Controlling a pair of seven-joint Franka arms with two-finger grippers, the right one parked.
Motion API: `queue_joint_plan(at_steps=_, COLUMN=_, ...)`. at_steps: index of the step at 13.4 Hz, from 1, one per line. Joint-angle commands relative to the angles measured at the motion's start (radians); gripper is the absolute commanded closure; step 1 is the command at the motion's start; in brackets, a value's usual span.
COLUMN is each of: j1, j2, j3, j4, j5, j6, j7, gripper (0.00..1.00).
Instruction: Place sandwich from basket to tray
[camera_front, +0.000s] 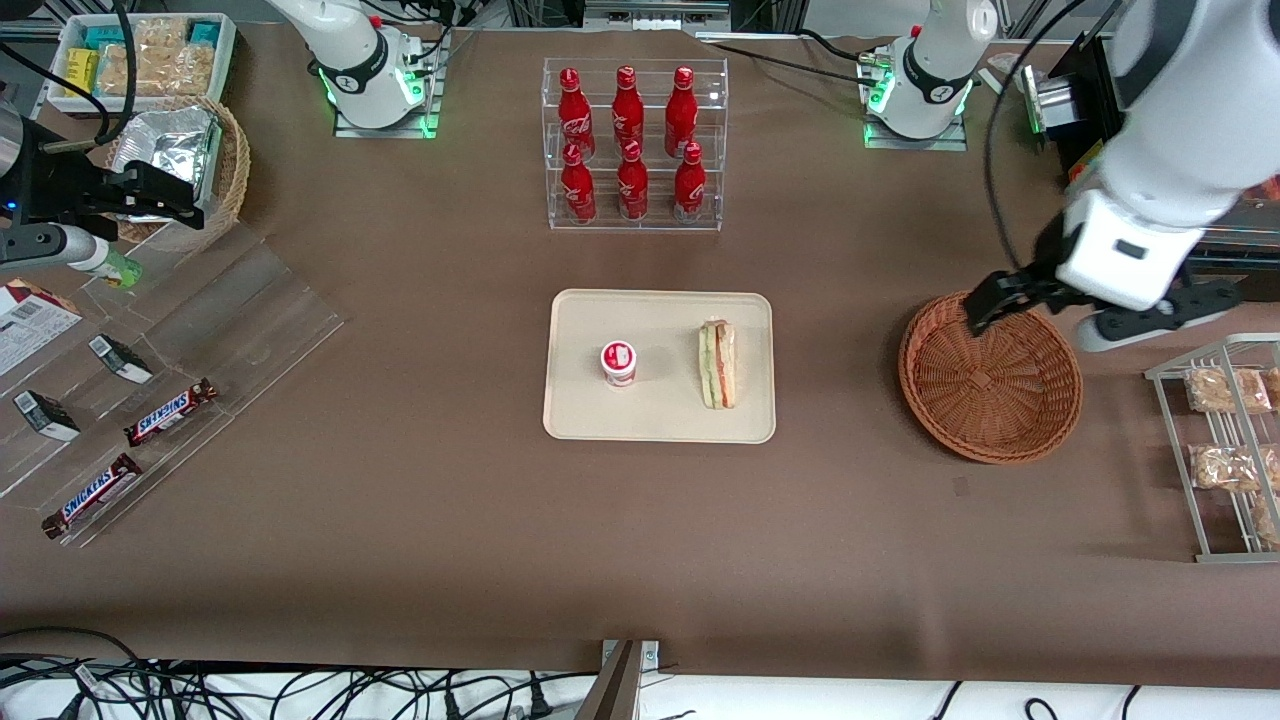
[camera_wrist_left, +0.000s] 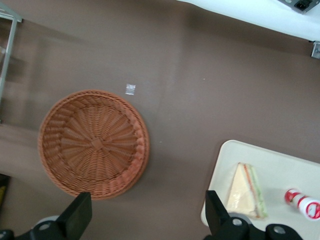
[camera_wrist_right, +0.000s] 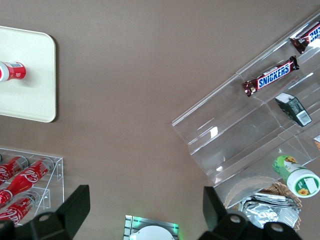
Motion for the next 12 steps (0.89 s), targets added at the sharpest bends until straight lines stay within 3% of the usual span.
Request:
queue_joint_plan(at_steps=1, j1=-0.015, j2=-0.058, j3=0.097, j4=-0.009, j5=-0.042, j6=-0.070, j7=0.220, gripper=0.00)
queue_joint_plan(at_steps=6, j1=-0.013, j2=-0.065, j3=0.154, j4=0.002, j5=-0.045, j6=-0.118, j7=0.513, gripper=0.00)
queue_joint_plan(at_steps=12, j1=-0.012, j2=-0.063, j3=0.151, j4=0.002, j5=-0.031, j6=-0.133, j7=0.518, gripper=0.00)
